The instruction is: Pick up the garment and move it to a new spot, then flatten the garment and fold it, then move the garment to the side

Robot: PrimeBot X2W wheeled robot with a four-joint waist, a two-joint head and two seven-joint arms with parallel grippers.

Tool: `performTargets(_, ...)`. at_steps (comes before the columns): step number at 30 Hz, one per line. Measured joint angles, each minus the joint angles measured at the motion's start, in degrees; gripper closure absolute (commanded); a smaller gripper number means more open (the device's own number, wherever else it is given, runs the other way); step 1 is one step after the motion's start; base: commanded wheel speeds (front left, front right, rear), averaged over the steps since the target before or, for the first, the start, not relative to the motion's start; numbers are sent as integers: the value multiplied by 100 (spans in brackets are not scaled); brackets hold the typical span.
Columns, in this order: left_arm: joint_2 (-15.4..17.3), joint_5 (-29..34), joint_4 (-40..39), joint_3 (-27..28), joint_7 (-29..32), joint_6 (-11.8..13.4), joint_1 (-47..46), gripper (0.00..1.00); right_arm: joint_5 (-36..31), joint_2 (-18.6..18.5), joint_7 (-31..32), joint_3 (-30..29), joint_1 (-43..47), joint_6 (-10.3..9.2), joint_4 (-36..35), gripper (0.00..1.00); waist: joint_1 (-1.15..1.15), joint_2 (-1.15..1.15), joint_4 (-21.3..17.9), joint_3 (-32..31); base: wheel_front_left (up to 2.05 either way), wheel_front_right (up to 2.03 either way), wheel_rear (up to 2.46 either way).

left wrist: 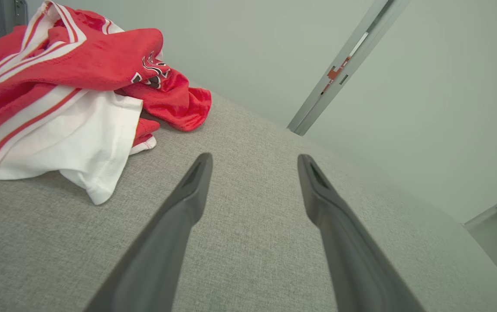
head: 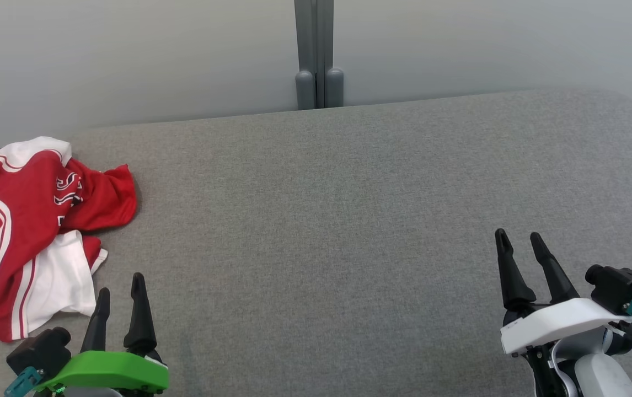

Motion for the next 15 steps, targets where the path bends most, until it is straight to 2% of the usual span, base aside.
performTargets(15, 3, 995, 4, 4, -203, 0, 76, 0, -898, -4, -214, 26, -5, 0, 13, 0, 0, 0, -3, 1, 0, 0, 0)
